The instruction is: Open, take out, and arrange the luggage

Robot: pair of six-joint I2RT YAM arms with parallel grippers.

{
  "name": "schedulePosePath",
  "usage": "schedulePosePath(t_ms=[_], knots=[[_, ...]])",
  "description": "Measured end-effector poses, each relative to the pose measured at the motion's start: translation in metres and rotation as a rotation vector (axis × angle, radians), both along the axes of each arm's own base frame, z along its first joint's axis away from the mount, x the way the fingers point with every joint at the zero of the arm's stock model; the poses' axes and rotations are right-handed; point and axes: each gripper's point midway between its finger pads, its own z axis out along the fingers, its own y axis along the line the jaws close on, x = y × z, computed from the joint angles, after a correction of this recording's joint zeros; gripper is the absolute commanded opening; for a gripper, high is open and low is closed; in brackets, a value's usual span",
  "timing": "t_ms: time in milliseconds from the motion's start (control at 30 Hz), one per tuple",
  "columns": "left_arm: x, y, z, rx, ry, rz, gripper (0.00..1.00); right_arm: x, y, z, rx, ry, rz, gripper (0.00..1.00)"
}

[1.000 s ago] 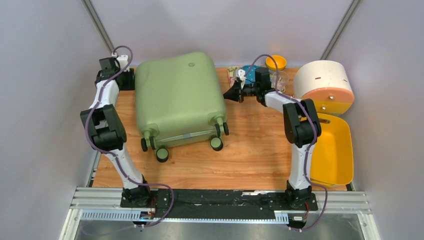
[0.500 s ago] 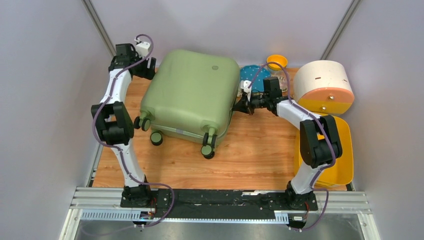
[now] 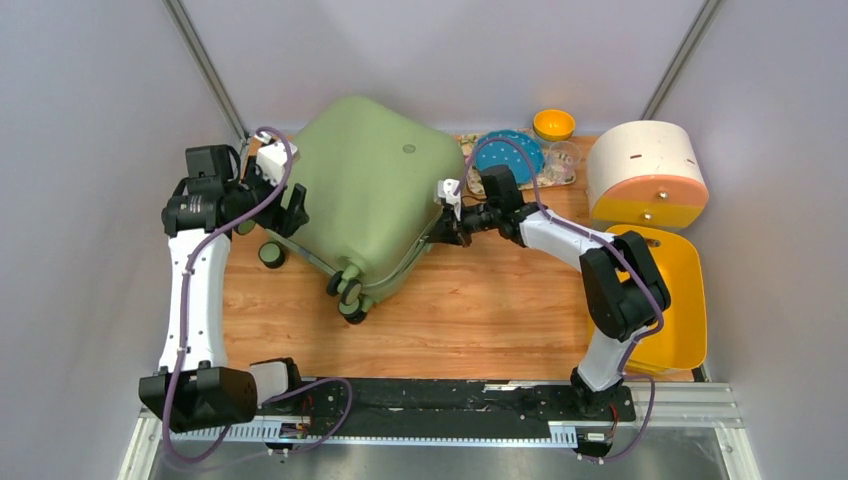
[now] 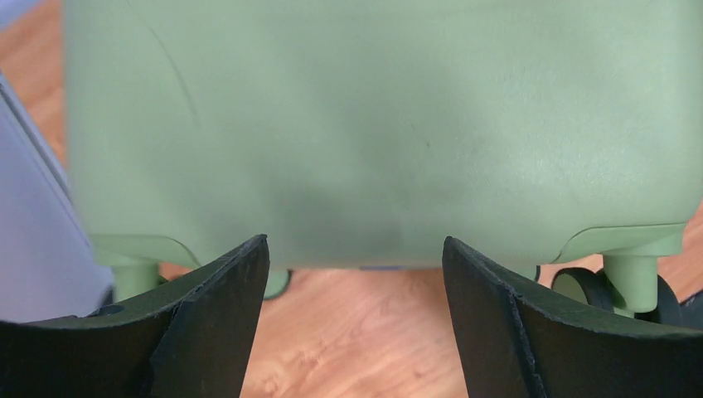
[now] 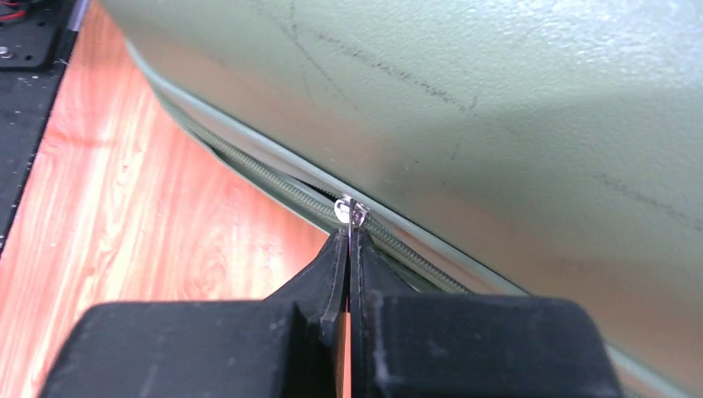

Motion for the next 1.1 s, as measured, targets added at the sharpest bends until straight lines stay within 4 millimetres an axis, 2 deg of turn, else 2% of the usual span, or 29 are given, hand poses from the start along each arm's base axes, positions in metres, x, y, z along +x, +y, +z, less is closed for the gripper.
schedulePosePath(t_ms=[67,100,200,300,367,433,500,600,667,700,767,933,1033,1100], knots=[[-0.012,0.006,-0.017,0.051,0.05,-0.013,0.84,-0.007,0.009,0.0,0.007,0.003,0.028,0.0],[-0.012,0.009,-0.025,0.073,0.075,-0.023,0.8,-0.01,0.012,0.0,0.009,0.005,0.037,0.0],[-0.01,0.015,-0.048,0.095,0.176,-0.039,0.79,-0.012,0.016,-0.001,0.01,0.01,0.044,0.0],[-0.011,0.008,-0.041,0.037,0.214,-0.051,0.78,-0.013,0.017,0.0,0.015,0.029,0.043,0.0],[-0.015,-0.01,-0.033,-0.02,0.216,-0.085,0.78,-0.013,0.018,0.0,0.017,0.039,0.037,0.0],[-0.027,-0.038,-0.028,-0.074,0.23,-0.148,0.78,-0.013,0.019,0.001,0.017,0.047,0.032,0.0],[-0.046,-0.064,-0.028,-0.117,0.241,-0.207,0.77,-0.013,0.02,0.001,0.017,0.052,0.026,0.0],[-0.083,-0.081,-0.036,-0.17,0.284,-0.238,0.78,-0.013,0.023,0.001,0.019,0.065,0.016,0.0],[-0.1,-0.084,-0.047,-0.194,0.327,-0.227,0.78,-0.013,0.025,0.001,0.019,0.072,0.01,0.0],[-0.116,-0.086,-0.064,-0.205,0.395,-0.213,0.84,-0.014,0.028,0.0,0.02,0.082,0.007,0.0],[-0.119,-0.087,-0.071,-0.194,0.409,-0.211,0.84,-0.015,0.03,0.0,0.021,0.083,0.009,0.0],[-0.132,-0.087,-0.106,-0.12,0.491,-0.174,0.81,-0.021,0.044,0.0,0.024,0.08,0.016,0.0],[-0.13,-0.078,-0.117,-0.064,0.5,-0.121,0.76,-0.023,0.05,0.0,0.025,0.08,0.019,0.0],[-0.126,-0.071,-0.124,-0.017,0.492,-0.088,0.67,-0.023,0.052,0.0,0.026,0.079,0.017,0.0]])
